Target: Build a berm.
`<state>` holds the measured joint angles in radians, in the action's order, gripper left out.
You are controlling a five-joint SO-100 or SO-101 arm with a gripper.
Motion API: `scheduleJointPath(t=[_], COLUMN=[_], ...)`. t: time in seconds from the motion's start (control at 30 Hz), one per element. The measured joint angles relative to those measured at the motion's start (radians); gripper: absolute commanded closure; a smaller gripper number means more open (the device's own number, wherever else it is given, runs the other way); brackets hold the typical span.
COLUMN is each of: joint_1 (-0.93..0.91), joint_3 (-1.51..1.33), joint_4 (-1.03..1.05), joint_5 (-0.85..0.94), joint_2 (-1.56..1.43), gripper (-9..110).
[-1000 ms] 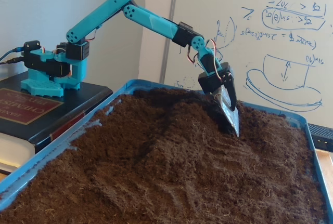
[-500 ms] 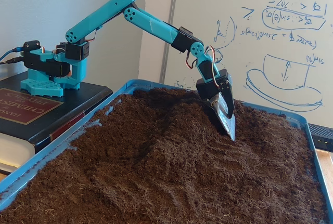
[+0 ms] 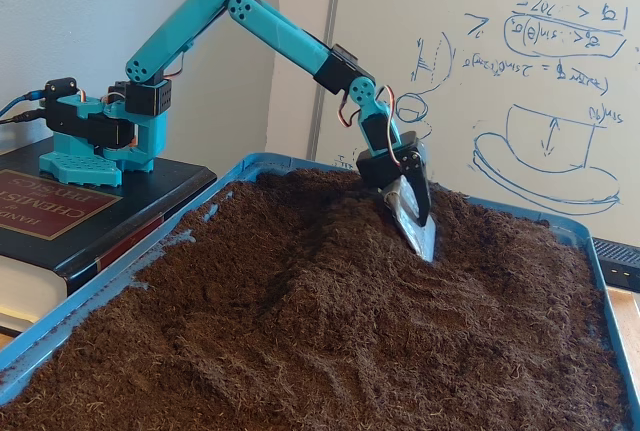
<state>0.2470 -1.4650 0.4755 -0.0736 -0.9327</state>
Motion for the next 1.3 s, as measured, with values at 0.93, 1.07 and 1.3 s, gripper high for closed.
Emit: scheduleJointPath(t=[0.93, 1.07, 1.3], joint_1=[-0.044, -0.120, -0.202], joint_3=[-0.035, -0.035, -0.035], joint_4=[0.015, -0.031, -0.249], joint_5=[0.000, 0.000, 0.000], joint_2=[-0.321, -0.321, -0.206], gripper=[101, 101, 101])
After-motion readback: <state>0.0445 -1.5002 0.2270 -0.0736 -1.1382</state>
